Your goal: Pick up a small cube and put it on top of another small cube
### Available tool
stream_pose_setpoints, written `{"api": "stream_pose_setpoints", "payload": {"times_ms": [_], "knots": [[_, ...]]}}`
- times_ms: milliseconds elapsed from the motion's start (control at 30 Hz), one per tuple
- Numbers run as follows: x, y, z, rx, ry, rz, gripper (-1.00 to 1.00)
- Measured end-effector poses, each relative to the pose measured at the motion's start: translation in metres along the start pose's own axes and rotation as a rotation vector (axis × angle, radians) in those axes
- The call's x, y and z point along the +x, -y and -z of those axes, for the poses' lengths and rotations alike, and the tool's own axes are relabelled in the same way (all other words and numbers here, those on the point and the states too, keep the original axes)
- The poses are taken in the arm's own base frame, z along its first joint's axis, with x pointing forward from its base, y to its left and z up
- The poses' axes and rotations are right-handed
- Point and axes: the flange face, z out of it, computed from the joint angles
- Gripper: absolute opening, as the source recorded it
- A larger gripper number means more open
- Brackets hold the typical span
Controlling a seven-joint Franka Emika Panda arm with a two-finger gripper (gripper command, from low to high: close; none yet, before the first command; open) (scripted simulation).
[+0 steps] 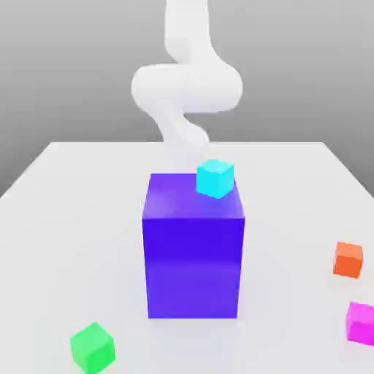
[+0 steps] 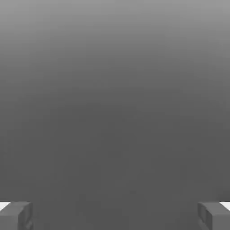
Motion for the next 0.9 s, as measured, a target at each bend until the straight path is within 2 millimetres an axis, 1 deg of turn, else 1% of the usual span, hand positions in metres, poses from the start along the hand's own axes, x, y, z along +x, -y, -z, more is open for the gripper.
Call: {"api": "stream_pose_setpoints", "payload": {"times_ms": [100, 200, 300, 400, 533, 667, 800, 900], "knots": [[-0.02, 0.02, -0.057, -0.028, 0.082, 0.118, 0.0], [-0.047, 0.036, -0.11, -0.05, 0.162, 0.234, 0.0], [-0.081, 0.049, -0.16, -0.069, 0.241, 0.352, 0.0], [-0.121, 0.058, -0.207, -0.083, 0.321, 0.471, 0.0], [-0.183, 0.063, -0.264, -0.098, 0.428, 0.632, 0.0], [-0.261, 0.063, -0.311, -0.098, 0.541, 0.813, 0.0], [-0.327, 0.044, -0.354, -0.109, 0.647, 0.959, 0.0], [-0.383, 0.025, -0.38, -0.11, 0.73, 1.077, 0.0]]}}
